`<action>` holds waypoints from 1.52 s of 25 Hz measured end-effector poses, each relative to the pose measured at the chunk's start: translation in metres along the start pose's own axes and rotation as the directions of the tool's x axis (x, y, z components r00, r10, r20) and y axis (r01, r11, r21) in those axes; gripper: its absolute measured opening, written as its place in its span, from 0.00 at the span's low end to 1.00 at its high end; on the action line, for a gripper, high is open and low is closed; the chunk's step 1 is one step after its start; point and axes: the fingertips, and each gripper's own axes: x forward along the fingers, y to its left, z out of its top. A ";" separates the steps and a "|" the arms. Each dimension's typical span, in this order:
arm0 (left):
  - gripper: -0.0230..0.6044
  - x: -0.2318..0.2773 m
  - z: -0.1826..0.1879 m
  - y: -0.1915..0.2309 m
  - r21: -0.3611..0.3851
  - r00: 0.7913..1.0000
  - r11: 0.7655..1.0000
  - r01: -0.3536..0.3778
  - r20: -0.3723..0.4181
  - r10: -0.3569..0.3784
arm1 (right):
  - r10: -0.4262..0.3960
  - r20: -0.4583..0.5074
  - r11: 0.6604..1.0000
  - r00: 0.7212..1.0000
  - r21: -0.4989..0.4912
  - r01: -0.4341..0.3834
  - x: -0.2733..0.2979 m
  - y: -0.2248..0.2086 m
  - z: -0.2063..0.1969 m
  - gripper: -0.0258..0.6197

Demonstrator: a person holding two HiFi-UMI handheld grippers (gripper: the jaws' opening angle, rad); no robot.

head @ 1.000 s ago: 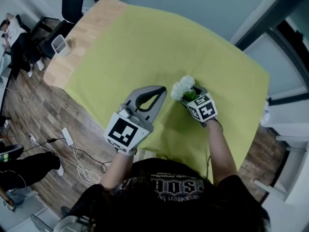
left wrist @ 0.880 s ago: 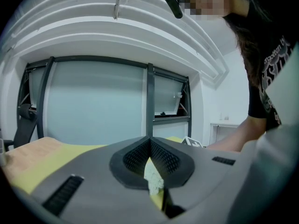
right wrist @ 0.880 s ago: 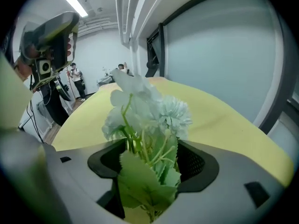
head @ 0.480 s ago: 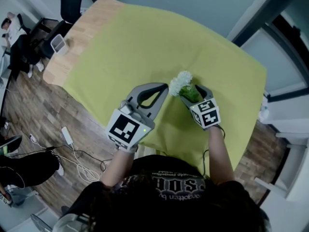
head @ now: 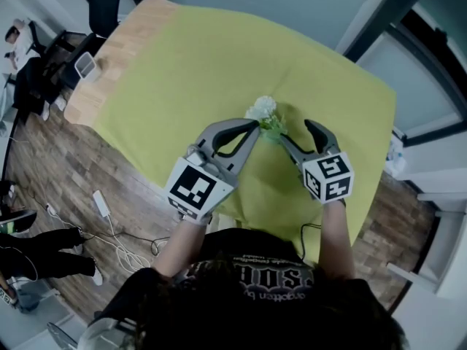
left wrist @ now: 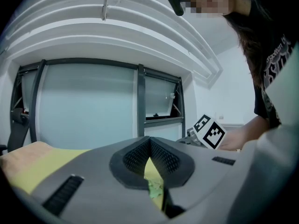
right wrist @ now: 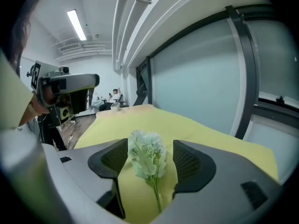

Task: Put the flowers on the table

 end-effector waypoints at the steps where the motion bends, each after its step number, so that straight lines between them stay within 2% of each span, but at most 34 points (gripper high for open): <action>1: 0.03 0.001 0.001 -0.005 0.002 1.000 1.000 0.003 0.002 -0.003 | -0.007 0.019 1.000 1.000 0.000 0.007 -0.009 -0.001 0.005 0.53; 5: 0.03 0.003 0.005 -0.019 0.003 1.000 1.000 0.002 0.014 -0.002 | -0.047 0.097 0.999 0.994 -0.002 0.048 -0.044 -0.001 0.024 0.50; 9: 0.03 0.004 0.007 -0.032 -0.017 1.000 1.000 -0.012 0.024 0.013 | -0.122 0.177 0.992 0.977 0.010 0.122 -0.080 -0.006 0.035 0.28; 12: 0.03 0.003 0.012 -0.043 -0.007 0.999 1.000 -0.020 0.045 0.020 | -0.152 0.200 0.988 0.968 0.023 0.150 -0.103 -0.006 0.036 0.16; 14: 0.03 0.002 0.016 -0.052 -0.003 0.998 1.000 -0.020 0.059 0.020 | -0.148 0.213 0.989 0.966 0.030 0.145 -0.115 -0.005 0.036 0.12; 17: 0.03 0.000 0.021 -0.063 -0.016 0.998 1.000 -0.017 0.062 0.018 | -0.141 0.244 0.989 0.960 -0.007 0.147 -0.131 0.000 0.039 0.11; 21: 0.03 -0.003 0.025 -0.076 -0.004 0.996 1.000 -0.029 0.085 0.029 | -0.167 0.254 0.979 0.953 -0.069 0.191 -0.150 0.005 0.036 0.09; 30: 0.03 -0.021 0.025 -0.104 0.009 0.995 0.998 -0.060 0.086 0.059 | -0.115 0.344 0.991 0.932 -0.025 0.131 -0.185 0.026 0.043 0.09; 38: 0.03 -0.038 0.025 -0.118 0.009 0.991 0.995 -0.100 0.094 0.099 | -0.137 0.376 0.986 0.917 -0.032 0.161 -0.204 0.037 0.042 0.09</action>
